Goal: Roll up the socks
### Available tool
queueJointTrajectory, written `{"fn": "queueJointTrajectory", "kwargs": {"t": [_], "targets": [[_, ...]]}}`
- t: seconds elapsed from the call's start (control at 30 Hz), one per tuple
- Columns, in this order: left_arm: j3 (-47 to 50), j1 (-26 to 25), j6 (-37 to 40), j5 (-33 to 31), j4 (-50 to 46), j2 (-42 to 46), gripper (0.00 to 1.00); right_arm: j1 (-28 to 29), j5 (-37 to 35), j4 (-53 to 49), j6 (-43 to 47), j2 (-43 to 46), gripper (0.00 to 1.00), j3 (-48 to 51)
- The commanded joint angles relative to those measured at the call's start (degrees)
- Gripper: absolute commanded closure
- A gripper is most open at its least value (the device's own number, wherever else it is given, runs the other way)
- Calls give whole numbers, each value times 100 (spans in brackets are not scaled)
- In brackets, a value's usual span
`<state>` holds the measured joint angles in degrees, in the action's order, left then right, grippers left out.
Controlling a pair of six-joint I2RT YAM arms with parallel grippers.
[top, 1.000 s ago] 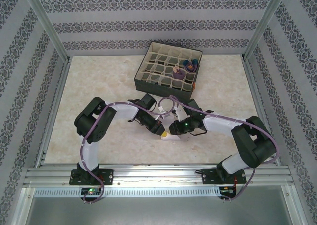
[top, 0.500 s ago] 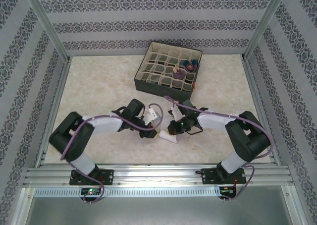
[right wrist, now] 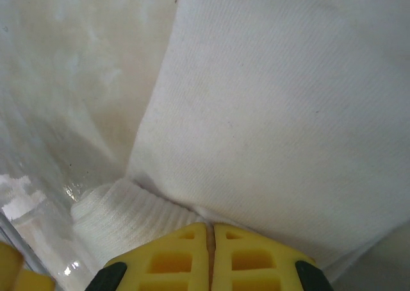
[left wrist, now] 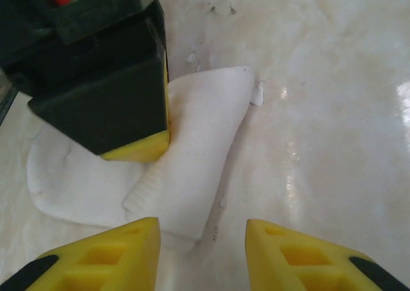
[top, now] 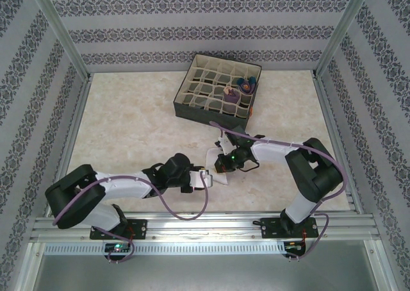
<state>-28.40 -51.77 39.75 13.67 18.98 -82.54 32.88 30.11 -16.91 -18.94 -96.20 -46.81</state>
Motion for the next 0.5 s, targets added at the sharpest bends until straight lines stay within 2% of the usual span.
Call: {"fn": "queueJointTrajectory", "kwargs": {"t": [0.0,0.13,0.3,0.4,0.47], "targets": [[-301,-114,493,-437,317,-400,58,100,-436,-505,88,-438,100,165],[-397,-223,654,-506,592,-744,57,105,-419,-531,84,-484,100,172],[-684,-288,781,-594,372,-1173,59,100,-326,-563,94,-590,100,130],[-855,-308,727,-772,16,-1379,71,99,-278,-552,100,-602,100,119],[-991,-286,491,-929,-260,-1468,89,81,-273,-529,75,-564,99,143]]}}
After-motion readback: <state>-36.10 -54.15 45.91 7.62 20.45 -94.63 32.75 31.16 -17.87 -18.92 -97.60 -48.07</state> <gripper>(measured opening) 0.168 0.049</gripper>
